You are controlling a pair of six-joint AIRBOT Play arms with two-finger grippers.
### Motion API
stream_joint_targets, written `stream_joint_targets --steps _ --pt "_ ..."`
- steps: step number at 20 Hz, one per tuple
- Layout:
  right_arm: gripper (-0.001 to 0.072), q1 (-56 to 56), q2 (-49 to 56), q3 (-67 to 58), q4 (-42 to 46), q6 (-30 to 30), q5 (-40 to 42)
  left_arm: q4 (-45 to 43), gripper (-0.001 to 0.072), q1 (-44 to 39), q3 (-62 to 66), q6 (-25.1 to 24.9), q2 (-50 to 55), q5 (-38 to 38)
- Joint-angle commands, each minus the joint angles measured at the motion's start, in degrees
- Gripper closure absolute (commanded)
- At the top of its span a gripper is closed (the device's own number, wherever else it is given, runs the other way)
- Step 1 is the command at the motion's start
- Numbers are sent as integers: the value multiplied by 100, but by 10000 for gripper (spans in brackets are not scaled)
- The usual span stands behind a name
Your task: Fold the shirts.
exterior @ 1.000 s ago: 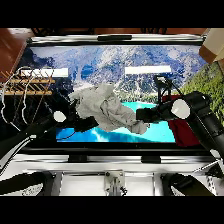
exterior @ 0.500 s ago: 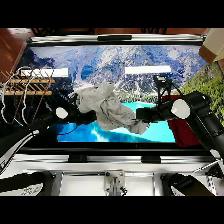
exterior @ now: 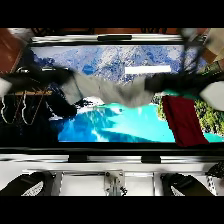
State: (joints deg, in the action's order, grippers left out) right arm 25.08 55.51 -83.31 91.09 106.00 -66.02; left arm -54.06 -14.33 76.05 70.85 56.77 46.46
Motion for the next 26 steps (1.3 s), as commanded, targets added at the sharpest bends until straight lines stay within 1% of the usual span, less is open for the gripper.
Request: stream_joint_targets --steps 1,2,4,5,7,8,10,12,13,14,15,17,19,21,23,25,26 --pt "632 4 -374 -1346 229 -17 890 -208 676 450 1663 306 -1132 361" --pt "632 4 -595 -1558 50 -17 1250 -208 676 498 1928 527 -1351 428" --pt "632 2 -1029 -1703 -131 -22 1862 -210 676 507 2149 579 -1777 481" --pt "632 4 -1220 -1703 -151 -17 1980 -260 676 509 2151 597 -1954 483" --pt "632 2 -1530 -1703 -192 -20 1840 -612 676 509 2151 957 -2168 492" --pt "632 2 -1639 -1703 -208 -22 1657 -831 676 509 2151 1097 -2197 546" --pt "632 2 -1722 -1703 -186 -22 1062 -1292 676 509 2120 1373 -2135 986" --pt "632 2 -1637 -1700 -42 -22 50 -1639 675 509 1954 1646 -1969 1696" --pt "632 2 -1523 -1700 79 -24 -483 -1711 675 509 1805 1703 -1869 1952" --pt "632 2 -1370 -1672 267 -37 -929 -1714 675 509 1591 1711 -1751 2039" --pt "632 2 -1228 -1585 490 -92 -1097 -1714 675 511 1344 1709 -1615 2004" --pt "632 2 -863 -1342 1119 -170 -868 -1714 675 514 944 1709 -1198 2006" --pt "632 2 -330 -1134 1587 -153 -256 -1716 675 516 634 1707 -632 2002" --pt "632 2 313 -1036 1639 -79 385 -1705 675 538 525 1709 107 1928" --pt "632 2 1134 -1036 1639 98 887 -1681 675 538 527 1711 866 1639" --pt "632 2 1928 -1036 1635 297 1113 -1469 674 538 527 1714 1576 1362" --pt "631 2 2291 -1036 1574 420 1071 -1283 674 538 527 1714 1930 1307"
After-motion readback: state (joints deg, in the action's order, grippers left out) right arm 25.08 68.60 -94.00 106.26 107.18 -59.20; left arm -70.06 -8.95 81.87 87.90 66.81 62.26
